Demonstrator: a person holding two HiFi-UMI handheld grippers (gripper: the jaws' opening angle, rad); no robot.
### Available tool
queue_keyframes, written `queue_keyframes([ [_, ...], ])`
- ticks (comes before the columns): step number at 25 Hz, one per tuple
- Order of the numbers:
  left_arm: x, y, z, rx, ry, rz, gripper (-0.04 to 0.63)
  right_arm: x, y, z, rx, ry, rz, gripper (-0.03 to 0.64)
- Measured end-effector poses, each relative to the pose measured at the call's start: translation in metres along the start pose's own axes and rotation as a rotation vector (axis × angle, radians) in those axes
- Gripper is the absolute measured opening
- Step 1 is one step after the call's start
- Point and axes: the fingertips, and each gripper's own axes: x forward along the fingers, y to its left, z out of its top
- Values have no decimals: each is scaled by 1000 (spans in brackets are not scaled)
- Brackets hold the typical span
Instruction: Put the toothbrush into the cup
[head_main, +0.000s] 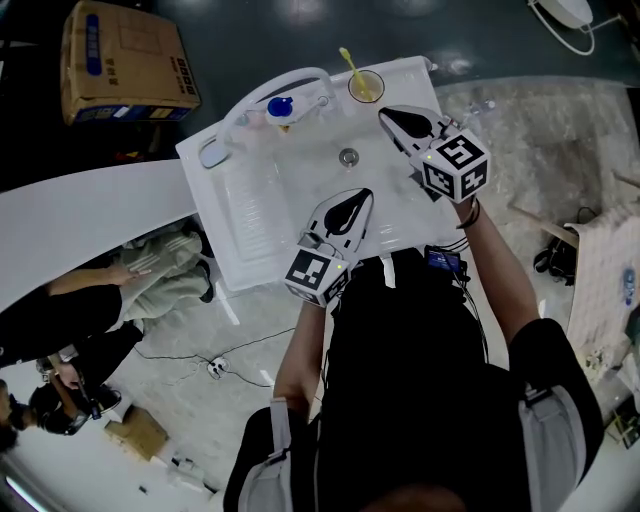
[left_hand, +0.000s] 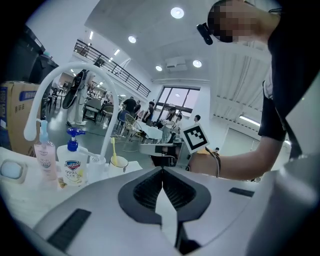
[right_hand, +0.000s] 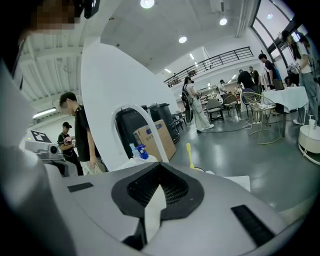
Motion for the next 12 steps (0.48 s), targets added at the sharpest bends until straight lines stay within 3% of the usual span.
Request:
queue_keyframes([
  [12, -24, -31, 32, 54, -75, 9, 12, -88, 77, 19, -27, -77, 122, 15],
])
